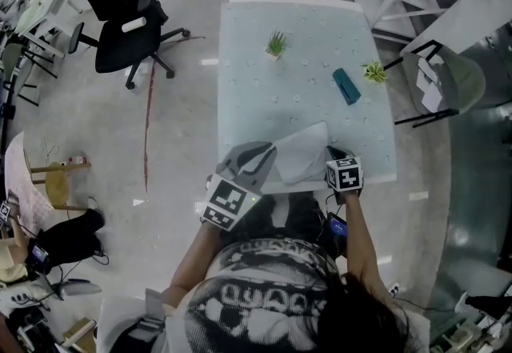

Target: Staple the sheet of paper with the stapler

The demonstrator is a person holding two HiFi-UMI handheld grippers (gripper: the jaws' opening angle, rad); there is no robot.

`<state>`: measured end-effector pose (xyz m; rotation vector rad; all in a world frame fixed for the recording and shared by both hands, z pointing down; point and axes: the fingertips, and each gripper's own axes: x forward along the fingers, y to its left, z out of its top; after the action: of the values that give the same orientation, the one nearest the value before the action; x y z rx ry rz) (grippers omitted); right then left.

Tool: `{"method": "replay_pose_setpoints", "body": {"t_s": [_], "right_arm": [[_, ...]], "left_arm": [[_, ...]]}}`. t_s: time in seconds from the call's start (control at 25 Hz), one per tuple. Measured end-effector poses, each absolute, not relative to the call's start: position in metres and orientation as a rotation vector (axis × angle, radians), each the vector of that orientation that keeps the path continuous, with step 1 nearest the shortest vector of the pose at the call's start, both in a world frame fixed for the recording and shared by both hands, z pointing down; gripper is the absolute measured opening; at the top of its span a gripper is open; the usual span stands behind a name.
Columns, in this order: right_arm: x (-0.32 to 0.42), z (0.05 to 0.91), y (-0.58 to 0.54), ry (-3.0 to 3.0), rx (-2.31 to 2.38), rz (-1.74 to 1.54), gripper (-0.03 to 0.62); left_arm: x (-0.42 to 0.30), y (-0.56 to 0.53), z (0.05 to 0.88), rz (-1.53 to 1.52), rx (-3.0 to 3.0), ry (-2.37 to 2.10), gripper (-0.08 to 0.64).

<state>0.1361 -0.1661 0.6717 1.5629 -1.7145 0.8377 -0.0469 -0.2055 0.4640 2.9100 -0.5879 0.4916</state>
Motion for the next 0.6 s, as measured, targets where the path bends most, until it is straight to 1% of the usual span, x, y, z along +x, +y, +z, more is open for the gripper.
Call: {"method": "replay_pose_setpoints", "body": {"t_s": [0.28,0.44,0.6], "right_arm": [[0.204,0.667,-0.181,-1.694,1.567,0.831,0.003],[0.246,0.663,-0.191,-1.701,1.541,0.813,0.003],[0.27,0.661,-0.204,-1.738,1.455,0.777,0.003]], "left_arm": [[-0.023,-0.212,0.464,0.497,2.891,-0.657,0.025],[0.003,-0.215,0.462,0.492,2.865,-0.729,0.025],[0.035,-0.219,0.46,0.483,2.841,-0.787,0.025]]}}
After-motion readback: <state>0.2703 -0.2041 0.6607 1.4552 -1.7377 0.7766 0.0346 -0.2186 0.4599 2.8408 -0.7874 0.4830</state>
